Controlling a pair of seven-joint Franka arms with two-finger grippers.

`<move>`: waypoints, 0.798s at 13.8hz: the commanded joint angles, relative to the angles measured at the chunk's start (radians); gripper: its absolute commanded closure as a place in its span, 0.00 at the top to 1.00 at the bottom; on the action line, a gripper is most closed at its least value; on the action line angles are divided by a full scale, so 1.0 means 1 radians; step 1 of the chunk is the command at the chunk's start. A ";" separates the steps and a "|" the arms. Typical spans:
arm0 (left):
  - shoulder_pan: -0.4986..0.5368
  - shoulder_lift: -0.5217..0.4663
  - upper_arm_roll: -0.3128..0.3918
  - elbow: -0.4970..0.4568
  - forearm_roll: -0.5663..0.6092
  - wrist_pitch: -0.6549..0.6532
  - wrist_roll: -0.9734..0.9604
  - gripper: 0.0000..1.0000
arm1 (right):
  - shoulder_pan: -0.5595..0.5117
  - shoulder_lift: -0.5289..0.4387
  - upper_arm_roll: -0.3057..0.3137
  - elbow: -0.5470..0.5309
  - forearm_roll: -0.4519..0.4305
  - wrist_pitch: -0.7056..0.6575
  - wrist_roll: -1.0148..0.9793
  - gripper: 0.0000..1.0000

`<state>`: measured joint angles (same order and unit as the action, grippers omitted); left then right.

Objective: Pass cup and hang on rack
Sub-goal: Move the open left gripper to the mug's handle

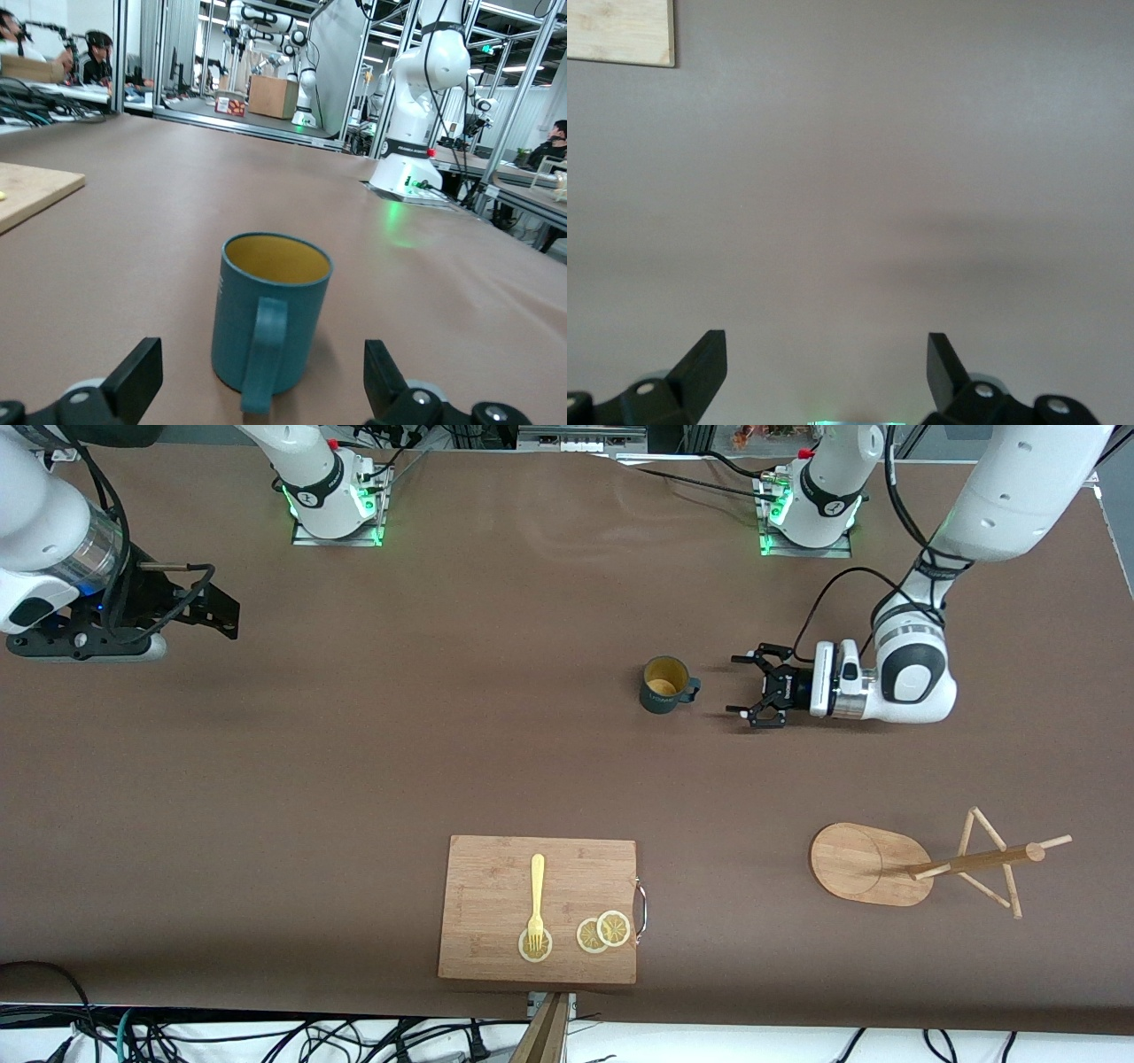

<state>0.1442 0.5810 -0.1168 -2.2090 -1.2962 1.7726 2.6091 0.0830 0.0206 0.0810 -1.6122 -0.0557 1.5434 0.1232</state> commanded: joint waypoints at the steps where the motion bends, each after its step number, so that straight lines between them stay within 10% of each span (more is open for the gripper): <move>1: -0.024 0.025 0.003 0.046 -0.048 0.036 0.159 1.00 | -0.014 0.010 0.014 0.035 -0.055 0.000 -0.016 1.00; 7: -0.072 0.120 0.002 0.045 -0.158 0.045 0.291 0.96 | -0.006 0.019 0.020 0.037 -0.041 -0.006 0.004 1.00; 11: -0.072 0.151 0.000 0.035 -0.169 0.039 0.292 0.21 | 0.000 0.018 0.020 0.040 -0.023 0.004 0.007 1.00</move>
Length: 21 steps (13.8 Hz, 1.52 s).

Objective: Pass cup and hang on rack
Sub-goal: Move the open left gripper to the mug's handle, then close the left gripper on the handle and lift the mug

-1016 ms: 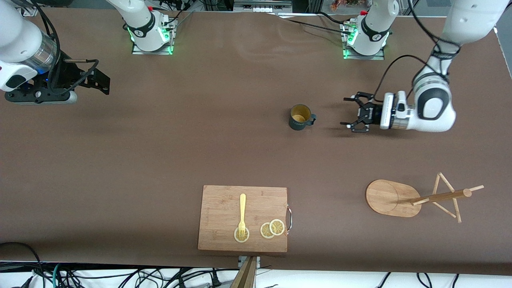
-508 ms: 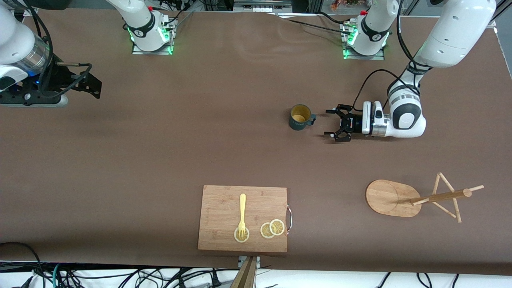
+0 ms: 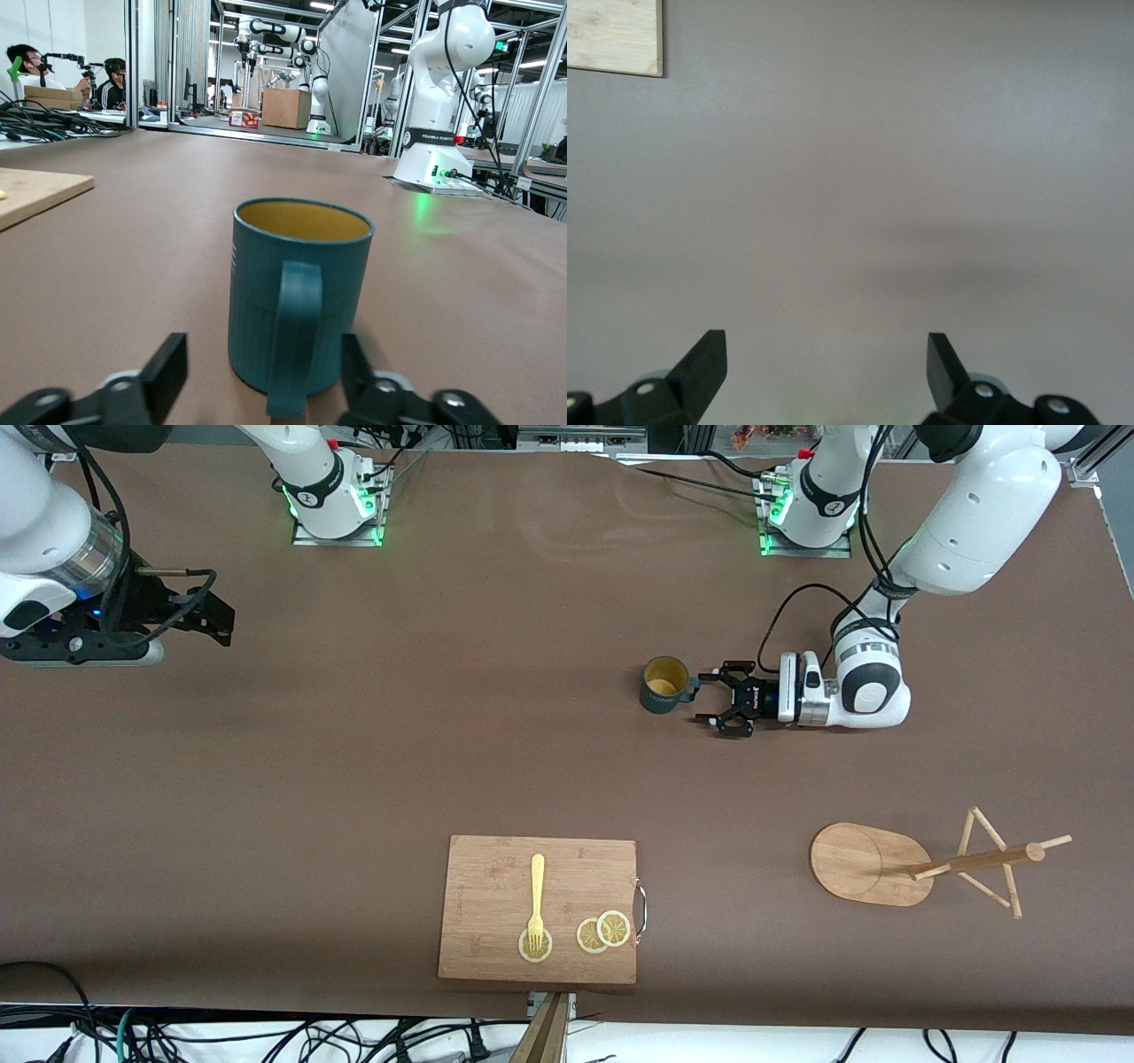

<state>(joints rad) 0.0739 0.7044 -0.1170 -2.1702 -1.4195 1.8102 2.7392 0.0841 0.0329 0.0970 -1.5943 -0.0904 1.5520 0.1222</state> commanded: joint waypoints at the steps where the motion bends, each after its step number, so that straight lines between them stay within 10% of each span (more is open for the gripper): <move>1: -0.002 0.030 -0.003 -0.003 -0.055 0.001 0.162 0.12 | -0.003 0.007 0.003 0.022 0.029 -0.003 0.007 1.00; 8: -0.003 0.033 -0.017 -0.003 -0.058 -0.047 0.120 0.00 | -0.006 0.009 0.001 0.022 0.031 -0.001 0.007 1.00; 21: 0.158 0.033 -0.017 0.153 -0.098 -0.570 -0.629 0.00 | -0.007 0.009 0.000 0.022 0.031 0.005 0.007 1.00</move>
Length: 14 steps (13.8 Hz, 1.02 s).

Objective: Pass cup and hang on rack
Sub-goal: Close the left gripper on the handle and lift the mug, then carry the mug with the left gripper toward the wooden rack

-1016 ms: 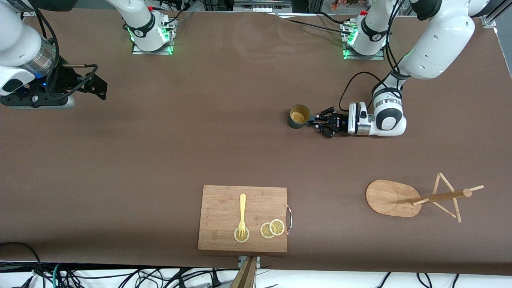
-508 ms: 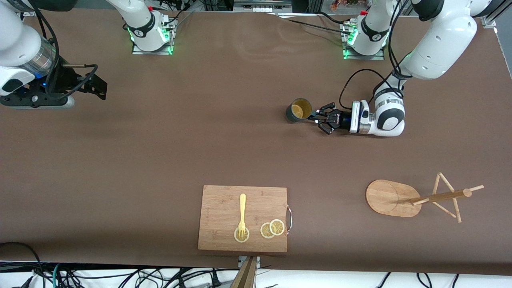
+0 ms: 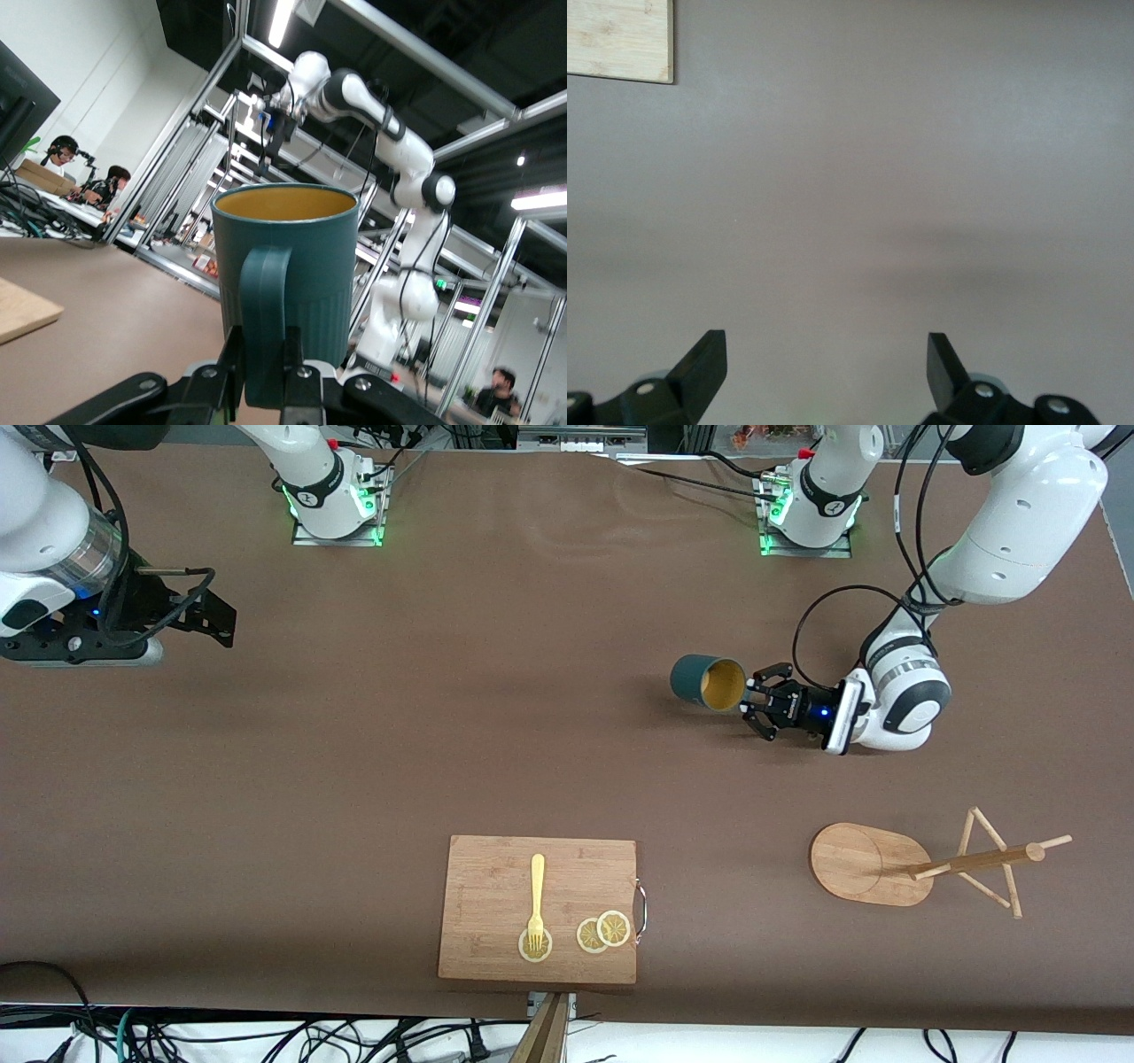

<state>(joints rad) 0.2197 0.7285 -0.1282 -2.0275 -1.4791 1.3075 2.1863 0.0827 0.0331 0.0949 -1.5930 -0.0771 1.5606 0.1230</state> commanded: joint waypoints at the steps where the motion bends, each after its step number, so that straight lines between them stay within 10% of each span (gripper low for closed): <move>1: 0.035 0.011 -0.005 0.012 -0.044 -0.111 -0.150 0.00 | -0.006 0.008 0.003 0.021 0.017 -0.004 0.006 1.00; 14: 0.243 0.015 0.004 -0.036 0.016 -0.376 -0.752 0.00 | -0.006 0.008 0.003 0.021 0.019 -0.007 0.006 1.00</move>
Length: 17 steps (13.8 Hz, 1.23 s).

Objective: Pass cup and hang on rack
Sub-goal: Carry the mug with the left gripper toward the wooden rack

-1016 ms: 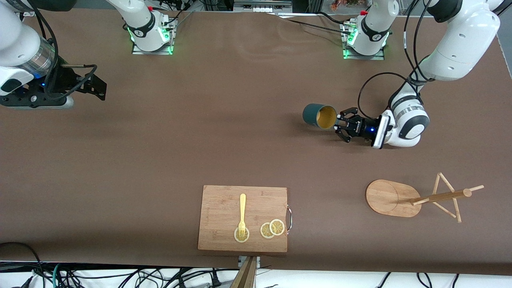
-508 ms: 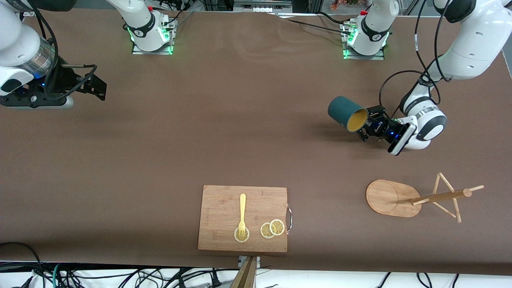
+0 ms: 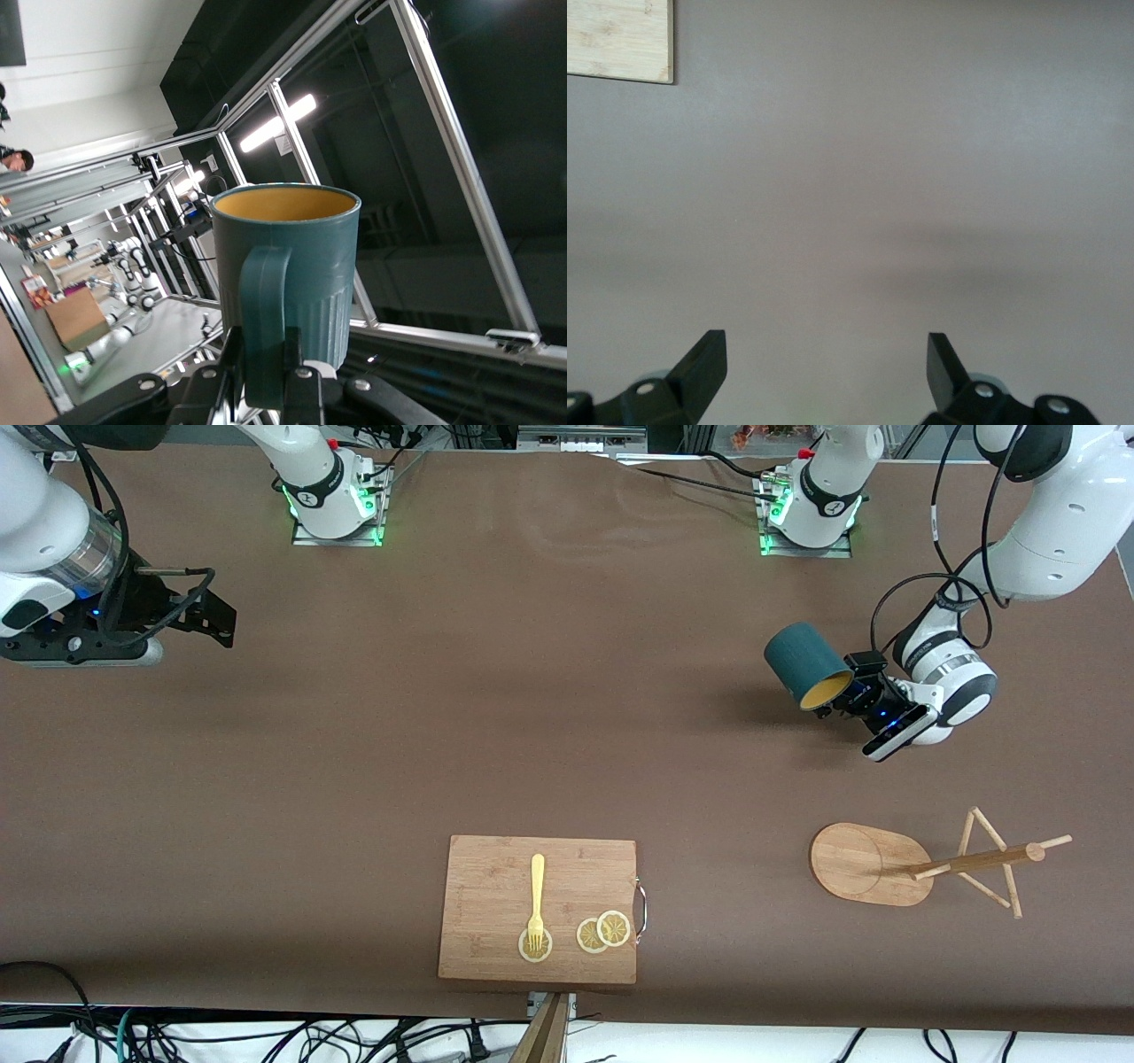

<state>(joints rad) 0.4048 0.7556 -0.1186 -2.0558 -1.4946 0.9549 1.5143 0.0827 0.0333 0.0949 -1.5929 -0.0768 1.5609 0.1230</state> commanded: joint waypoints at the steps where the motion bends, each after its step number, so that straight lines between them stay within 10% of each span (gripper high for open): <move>1: 0.086 -0.015 -0.007 0.000 0.042 -0.024 -0.135 0.00 | -0.005 0.008 0.003 0.024 0.017 -0.009 0.006 1.00; 17: 0.124 -0.032 0.228 0.083 0.044 0.004 -0.437 0.00 | 0.003 0.005 0.009 0.024 0.022 -0.025 0.006 1.00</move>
<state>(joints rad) 0.5234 0.7403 0.1100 -1.9908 -1.4117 0.9508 1.1017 0.0851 0.0333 0.1037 -1.5927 -0.0712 1.5404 0.1225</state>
